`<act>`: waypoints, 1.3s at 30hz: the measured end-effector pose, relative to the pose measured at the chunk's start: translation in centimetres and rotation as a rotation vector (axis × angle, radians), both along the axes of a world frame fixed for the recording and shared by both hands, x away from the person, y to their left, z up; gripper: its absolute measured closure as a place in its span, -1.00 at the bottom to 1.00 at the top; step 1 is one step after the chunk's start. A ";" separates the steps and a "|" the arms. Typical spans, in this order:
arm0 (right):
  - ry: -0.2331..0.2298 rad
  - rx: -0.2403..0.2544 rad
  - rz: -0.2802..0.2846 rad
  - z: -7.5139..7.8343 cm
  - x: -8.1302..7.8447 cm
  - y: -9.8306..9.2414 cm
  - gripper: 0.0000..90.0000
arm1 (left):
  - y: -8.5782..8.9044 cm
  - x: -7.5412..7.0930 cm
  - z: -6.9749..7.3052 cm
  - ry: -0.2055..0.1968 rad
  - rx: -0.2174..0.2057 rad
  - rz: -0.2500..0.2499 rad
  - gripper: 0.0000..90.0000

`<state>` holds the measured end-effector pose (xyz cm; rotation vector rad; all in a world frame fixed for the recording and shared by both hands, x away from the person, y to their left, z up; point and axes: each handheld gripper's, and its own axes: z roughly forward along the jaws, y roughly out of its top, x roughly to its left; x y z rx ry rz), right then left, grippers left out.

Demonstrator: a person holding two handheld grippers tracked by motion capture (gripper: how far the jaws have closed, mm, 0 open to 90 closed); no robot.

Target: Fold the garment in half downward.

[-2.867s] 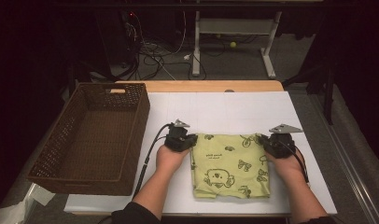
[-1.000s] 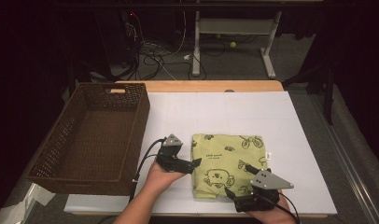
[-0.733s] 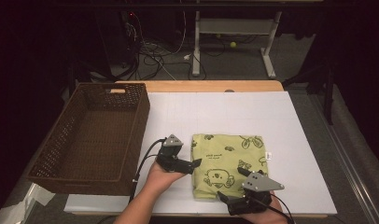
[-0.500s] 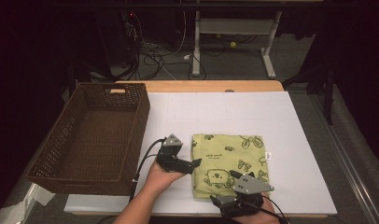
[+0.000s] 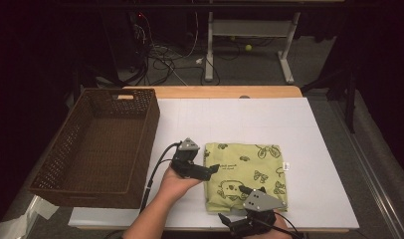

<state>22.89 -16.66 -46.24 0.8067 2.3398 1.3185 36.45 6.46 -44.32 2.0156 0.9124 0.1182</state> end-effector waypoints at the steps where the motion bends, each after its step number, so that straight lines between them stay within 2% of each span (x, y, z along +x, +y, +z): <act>1: -0.004 -0.010 -0.008 0.1 -0.1 0.0 -0.99 | -0.2 0.3 0.3 0.007 -0.003 0.006 -1.00; 4: -0.004 0.013 -0.004 0.2 -0.1 -0.2 -0.99 | -0.6 1.4 1.2 0.004 0.009 0.021 -1.00; 7: -0.014 0.010 -0.006 0.3 -0.2 -0.3 -0.99 | -0.6 2.6 1.6 0.006 0.017 0.048 -0.97; 11: -0.005 0.011 -0.006 0.3 0.1 -0.5 -0.99 | -0.6 4.5 1.0 0.034 0.047 0.081 -0.86; 13: -0.005 0.011 -0.010 0.3 0.2 -0.5 -0.99 | -0.6 5.3 0.5 0.060 0.045 0.099 -0.75; 17: -0.005 -0.001 -0.012 0.3 0.0 -0.4 -0.99 | -0.3 6.5 -0.4 0.082 0.033 0.124 -0.53; 21: -0.006 0.004 -0.007 0.2 -0.2 -0.3 -0.99 | -0.4 6.8 -1.2 0.103 0.059 0.130 -0.34; 24: -0.010 0.001 -0.003 0.1 -0.2 -0.3 -0.99 | -0.7 6.9 -1.7 0.104 0.094 0.128 -0.21; 26: -0.010 -0.003 -0.004 0.1 -0.3 -0.3 -0.99 | -0.8 6.9 -2.2 0.113 0.110 0.111 -0.14; 31: -0.011 -0.010 -0.002 0.1 -0.4 -0.1 -0.99 | -1.3 6.5 -2.8 0.085 0.105 0.113 0.05; 34: -0.013 -0.014 0.004 0.0 -0.3 0.0 -0.99 | -1.4 6.2 -3.1 0.054 0.104 0.116 0.24; 36: -0.010 -0.010 0.006 0.0 -0.3 0.0 -0.99 | -1.3 6.2 -3.2 0.057 0.094 0.119 0.42; 39: -0.006 -0.012 0.004 -0.1 -0.2 0.1 -0.99 | -1.4 6.0 -3.2 0.050 0.102 0.106 0.64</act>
